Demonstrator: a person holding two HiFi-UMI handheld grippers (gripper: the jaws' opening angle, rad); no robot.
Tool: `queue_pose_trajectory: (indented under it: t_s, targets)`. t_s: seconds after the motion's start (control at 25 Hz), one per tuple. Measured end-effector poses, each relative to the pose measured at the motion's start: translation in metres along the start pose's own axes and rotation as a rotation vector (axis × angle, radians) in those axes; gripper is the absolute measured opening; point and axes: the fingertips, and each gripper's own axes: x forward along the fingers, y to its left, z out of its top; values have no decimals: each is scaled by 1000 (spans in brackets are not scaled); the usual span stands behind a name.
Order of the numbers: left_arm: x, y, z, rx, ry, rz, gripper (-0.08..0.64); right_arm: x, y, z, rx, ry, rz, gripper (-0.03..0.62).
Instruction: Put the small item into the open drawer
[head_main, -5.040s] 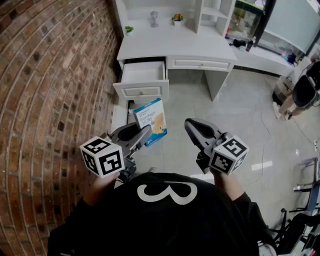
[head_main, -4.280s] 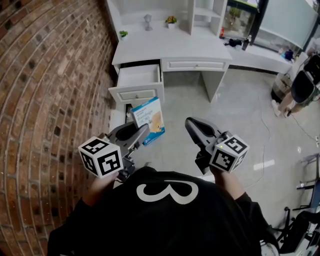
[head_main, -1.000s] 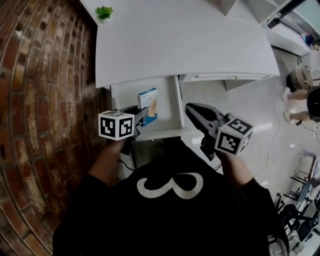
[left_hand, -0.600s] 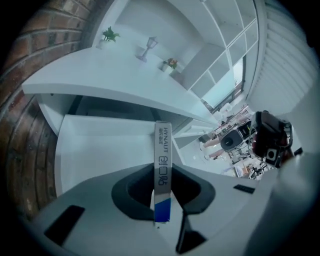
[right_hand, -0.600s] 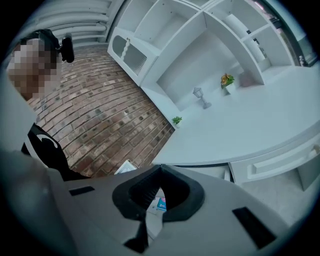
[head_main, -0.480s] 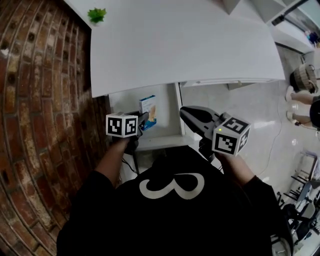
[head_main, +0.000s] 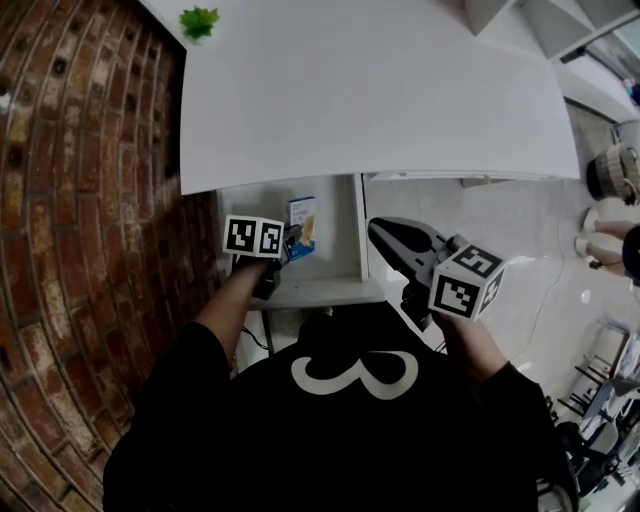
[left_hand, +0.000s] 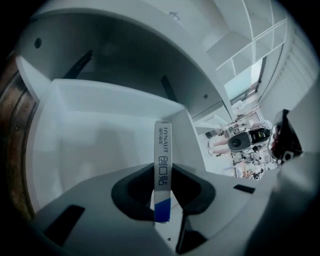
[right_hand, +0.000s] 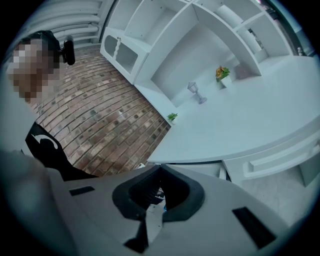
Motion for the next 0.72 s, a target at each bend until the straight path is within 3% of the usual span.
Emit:
queue_pose_trajectory:
  t_s: [0.48, 0.72]
  targets:
    - [26, 18, -8, -58, 34, -1, 81, 0, -17, -17, 45, 10, -13, 9]
    - [29, 38, -10, -33, 46, 96, 130, 3, -18, -22, 54, 20, -11, 9]
